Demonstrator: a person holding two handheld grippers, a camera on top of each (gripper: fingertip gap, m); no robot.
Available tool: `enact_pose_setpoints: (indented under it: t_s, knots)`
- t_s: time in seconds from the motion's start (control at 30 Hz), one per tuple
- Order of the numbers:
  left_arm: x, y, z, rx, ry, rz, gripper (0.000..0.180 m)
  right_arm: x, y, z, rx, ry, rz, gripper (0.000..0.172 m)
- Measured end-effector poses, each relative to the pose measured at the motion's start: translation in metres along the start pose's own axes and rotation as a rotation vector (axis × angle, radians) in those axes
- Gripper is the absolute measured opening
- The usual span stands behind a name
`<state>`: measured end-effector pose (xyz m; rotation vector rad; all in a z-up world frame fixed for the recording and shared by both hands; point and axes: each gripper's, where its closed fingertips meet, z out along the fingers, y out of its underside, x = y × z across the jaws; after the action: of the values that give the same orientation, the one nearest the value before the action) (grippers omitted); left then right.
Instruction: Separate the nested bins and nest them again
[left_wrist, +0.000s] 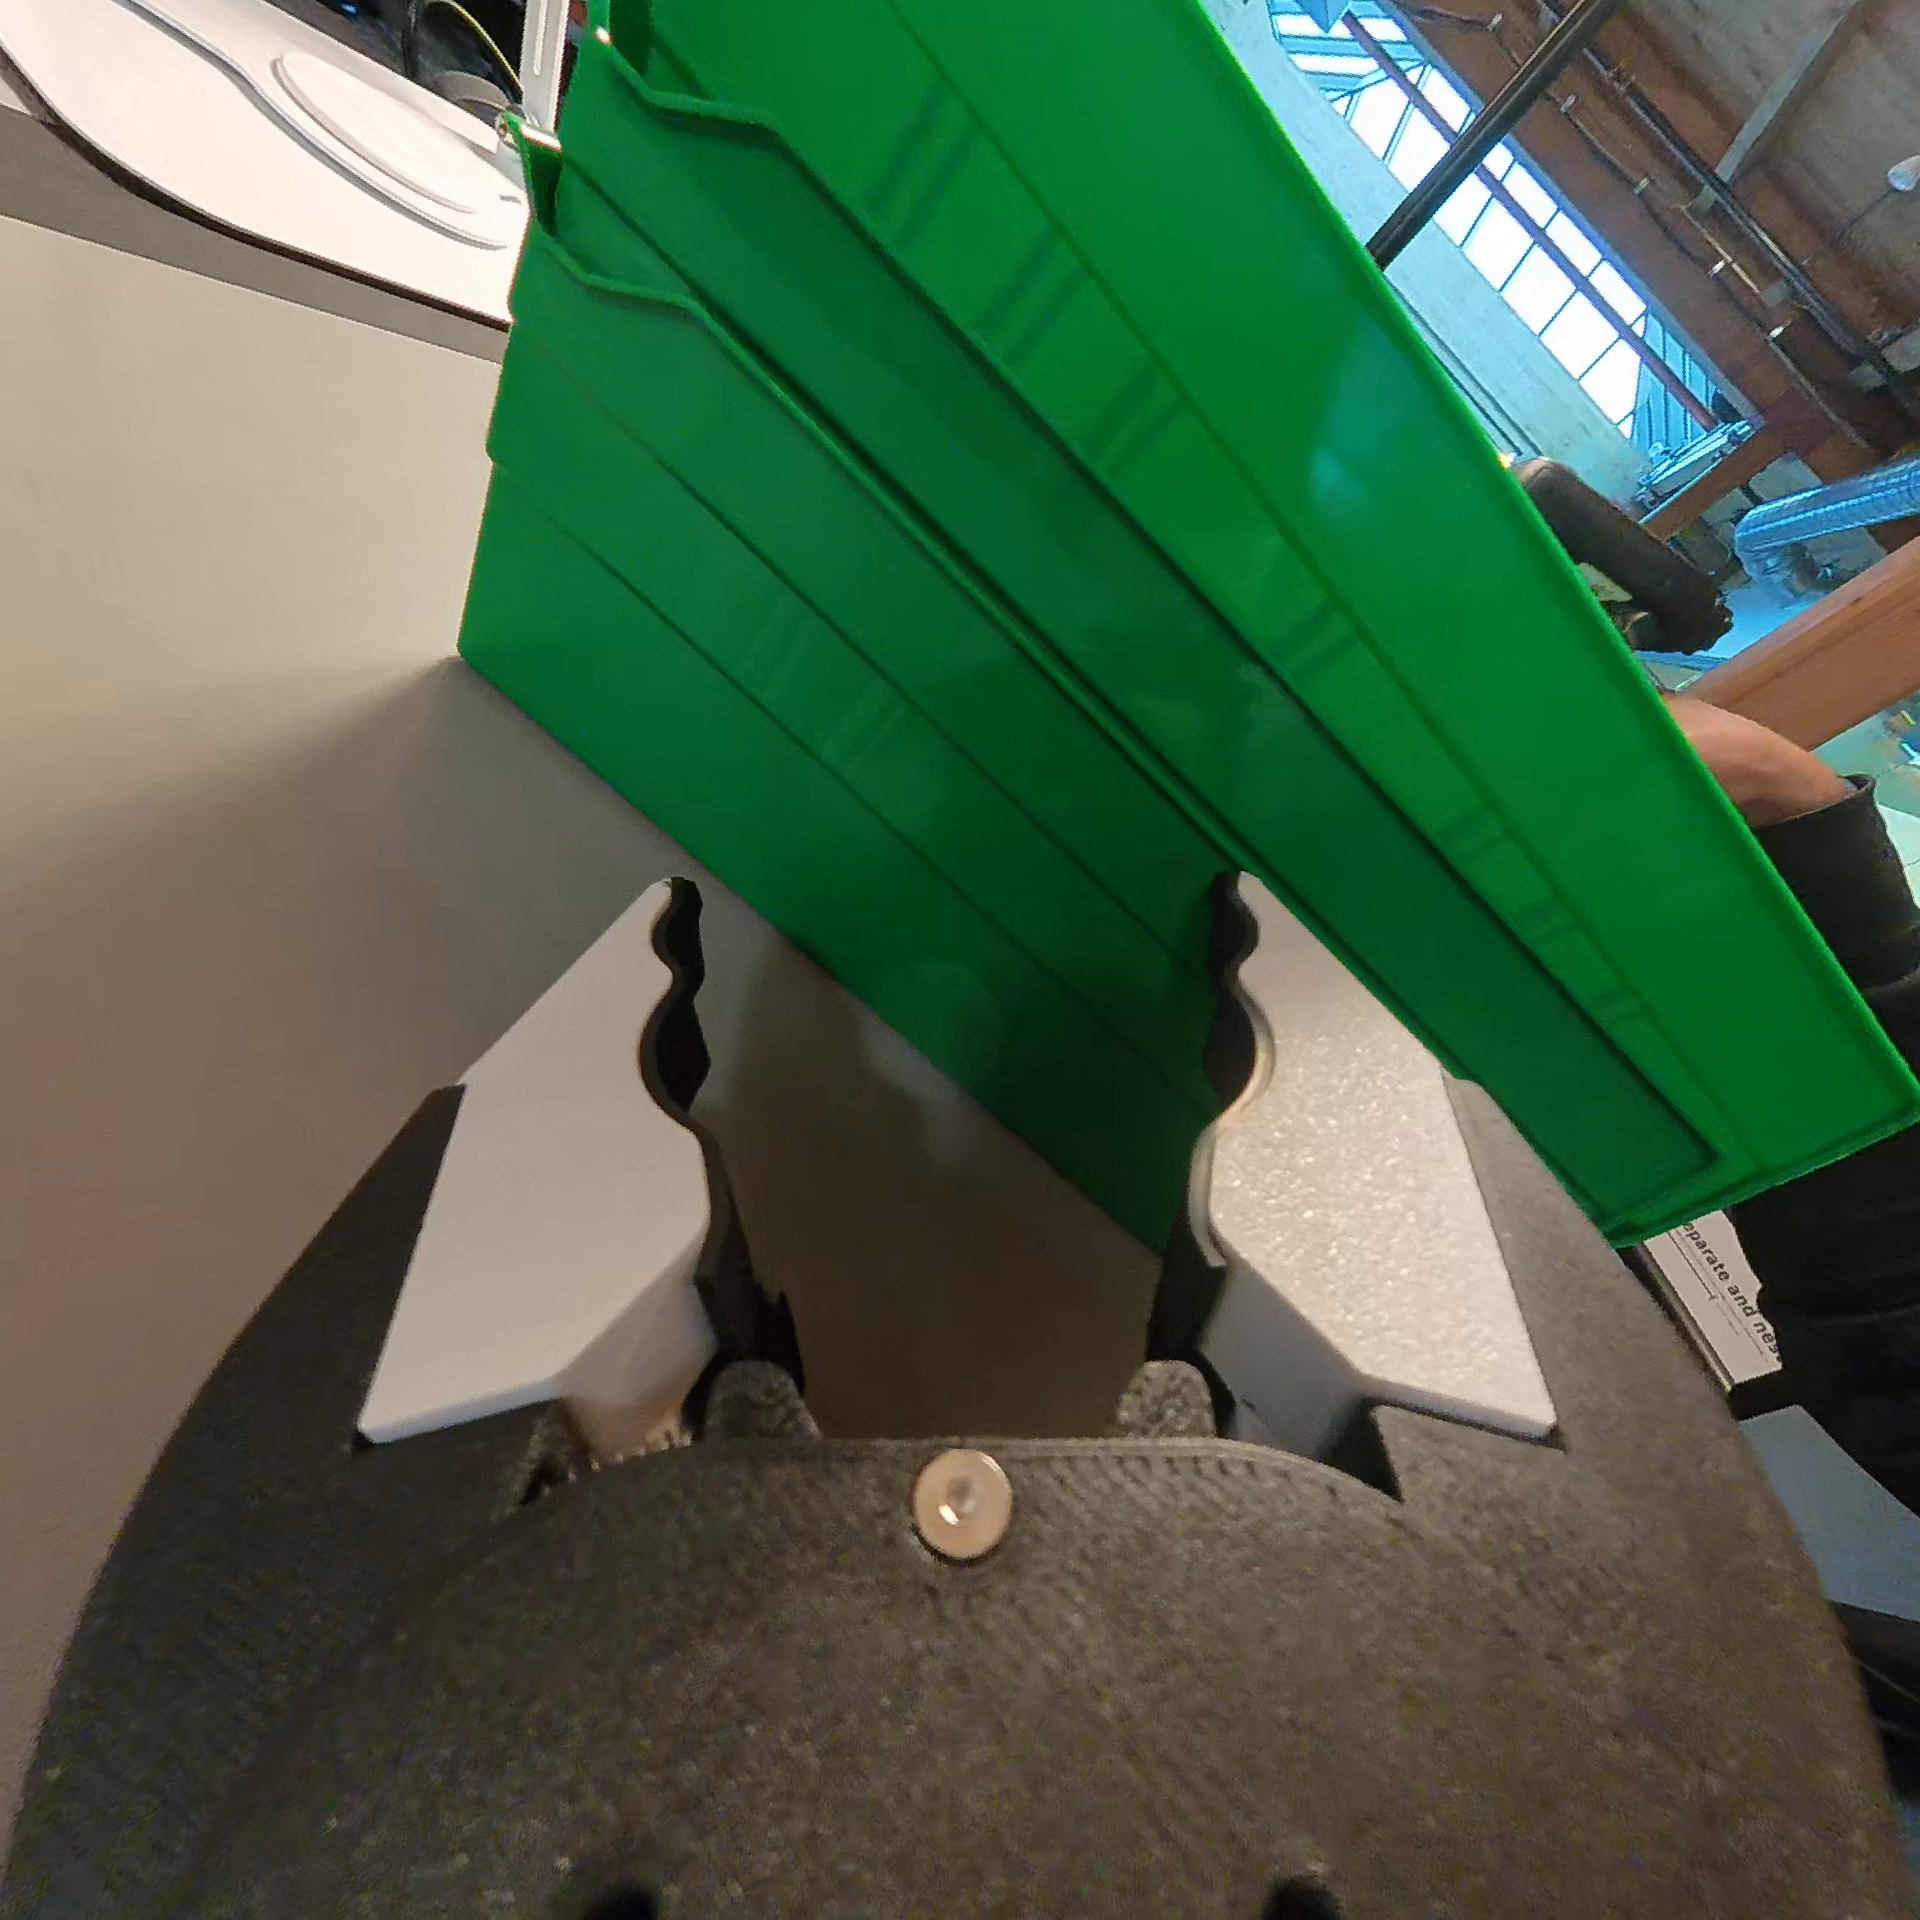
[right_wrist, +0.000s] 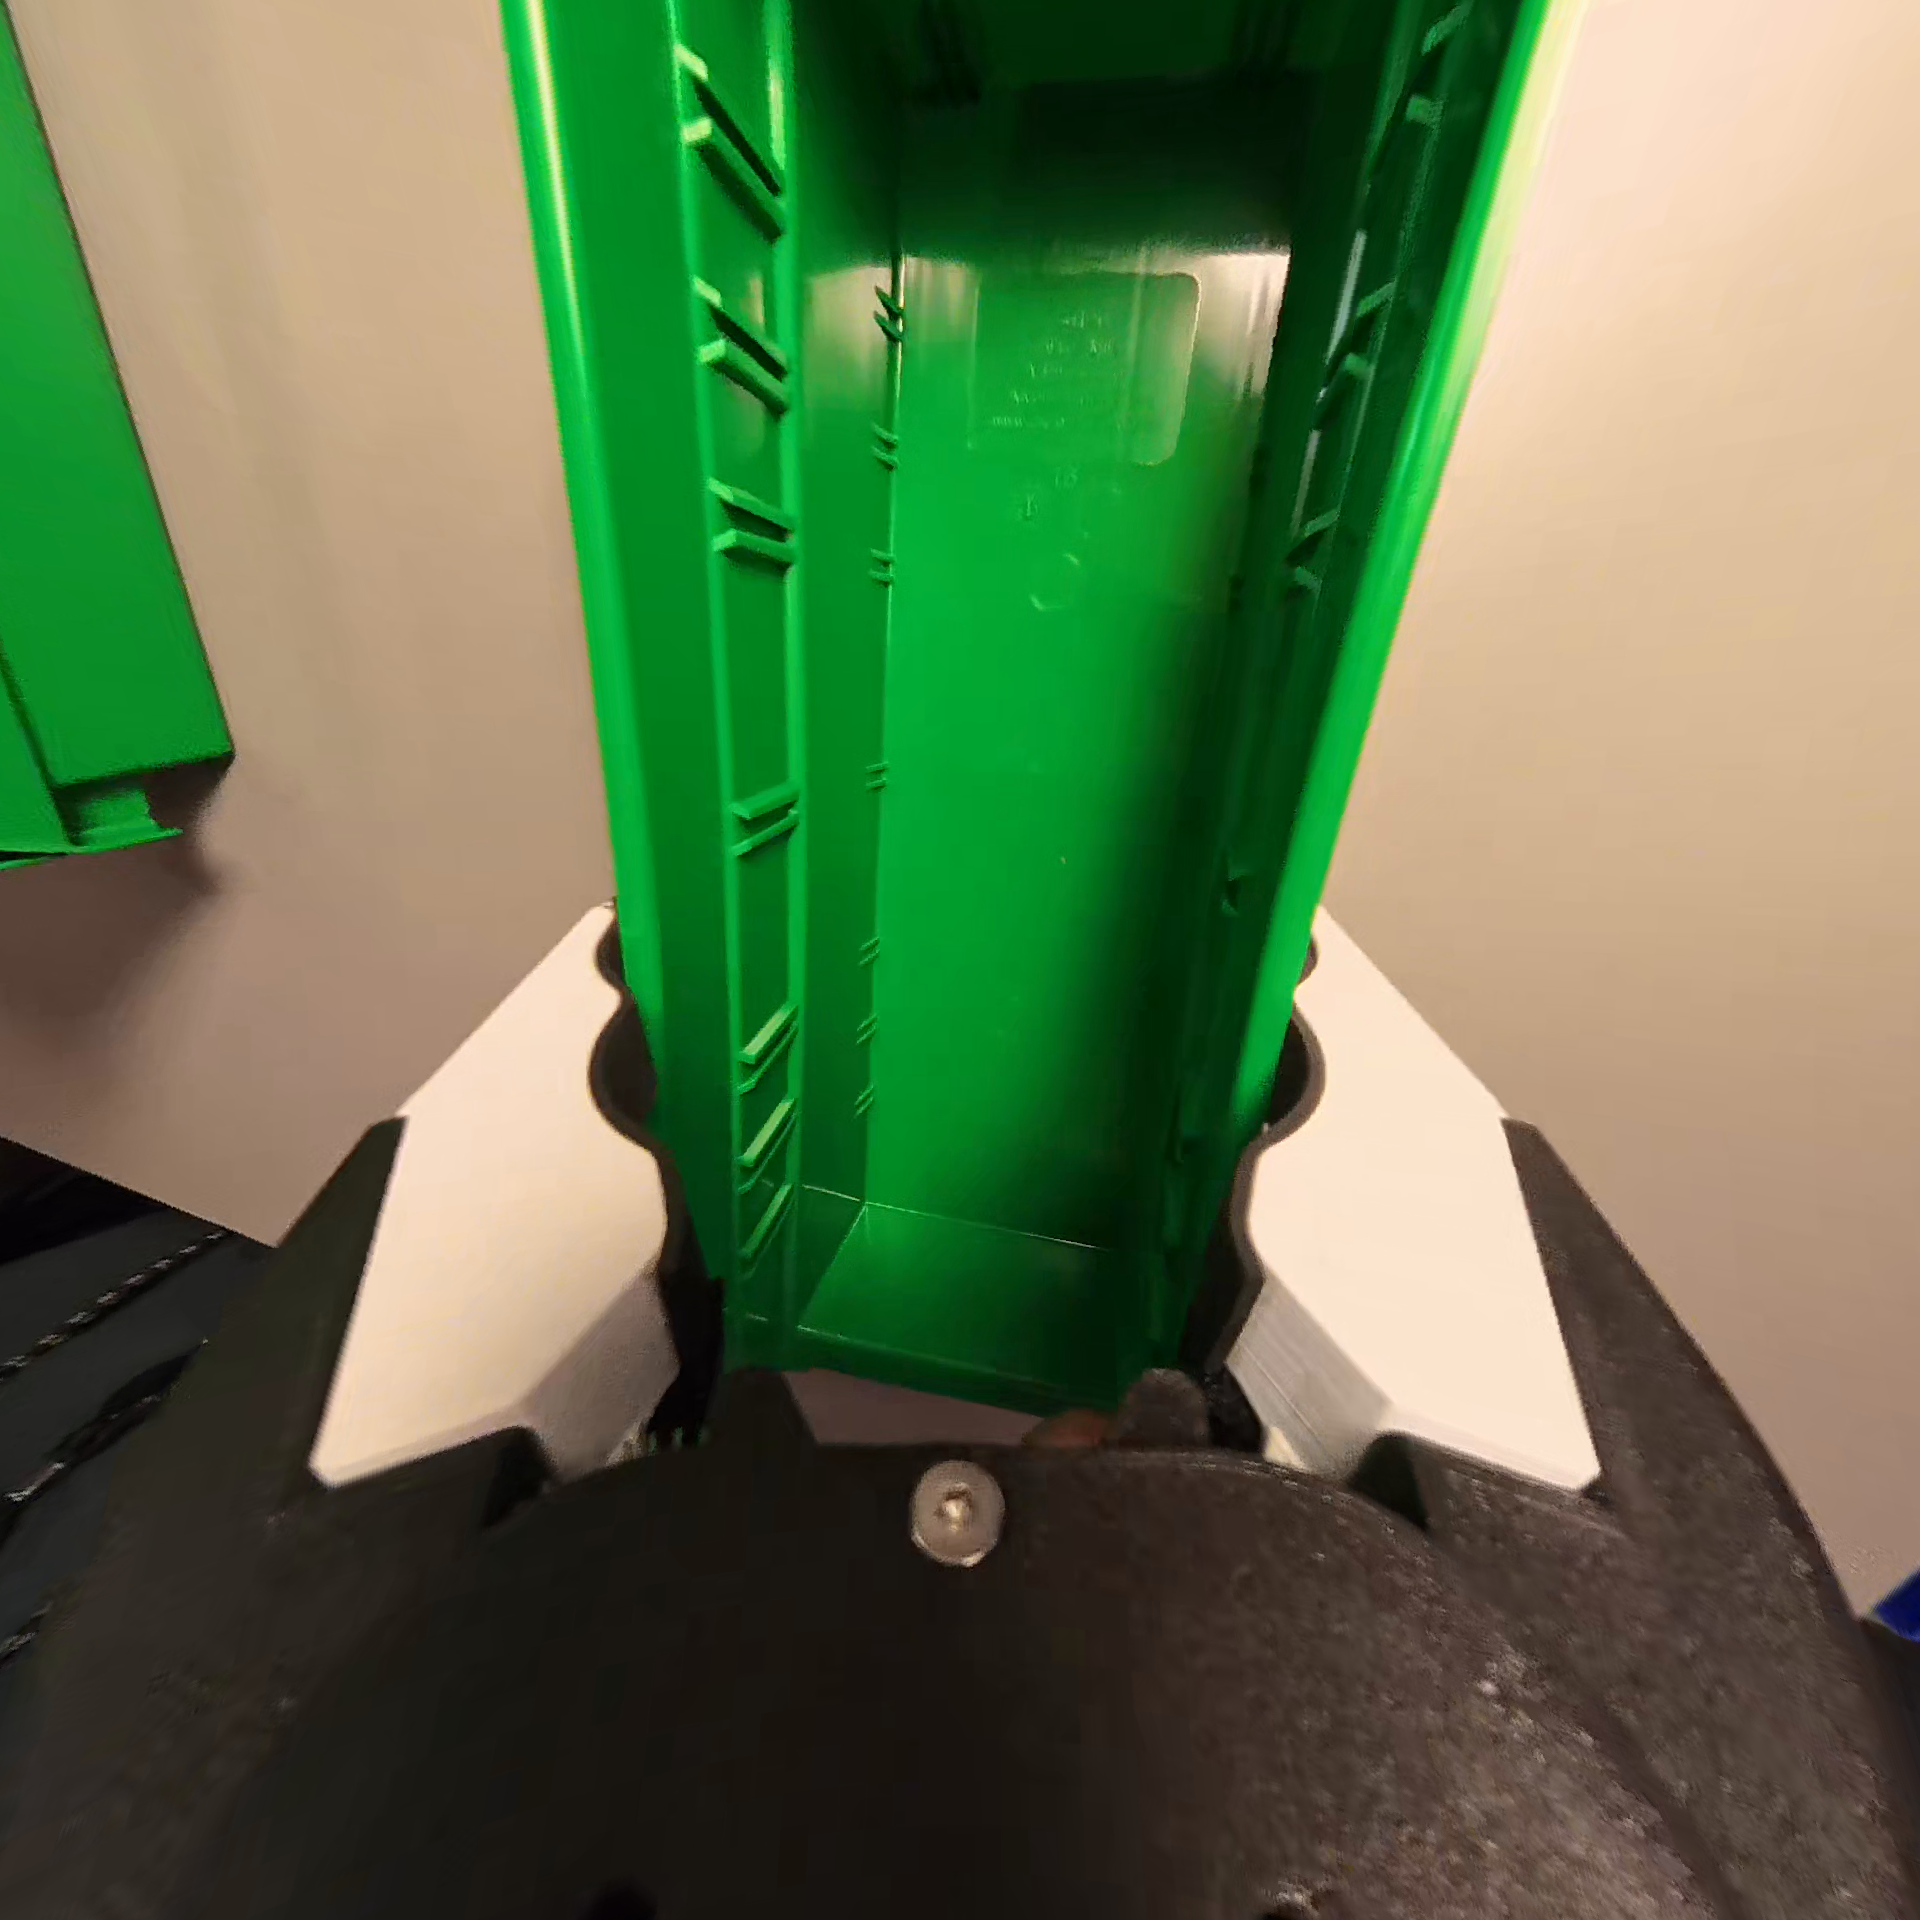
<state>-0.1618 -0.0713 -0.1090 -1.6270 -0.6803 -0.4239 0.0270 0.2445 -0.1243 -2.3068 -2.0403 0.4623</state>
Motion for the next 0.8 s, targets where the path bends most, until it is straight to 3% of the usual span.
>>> enact_pose_setpoints:
  t_s: [0.27, 0.6, 0.7, 0.8]
  knots:
    - [-0.001, -0.001, 0.0, 0.001, 0.002, -0.008, 0.098, -0.036, -0.026, -0.035, 0.129, -0.057, -0.016, 0.109]
    - [-0.003, -0.003, -0.001, 0.012, 0.008, -0.03, 0.097, -0.199, -0.092, -0.151, 0.415, -0.268, -0.234, 0.108]
    - [-0.003, -0.003, -0.001, 0.012, 0.007, -0.03, 0.097, -0.249, -0.108, -0.164, 0.464, -0.36, -0.255, 0.109]
    - [-0.002, -0.002, -0.001, 0.007, 0.007, -0.023, 0.097, -0.286, -0.122, -0.151, 0.471, -0.469, -0.225, 0.11]
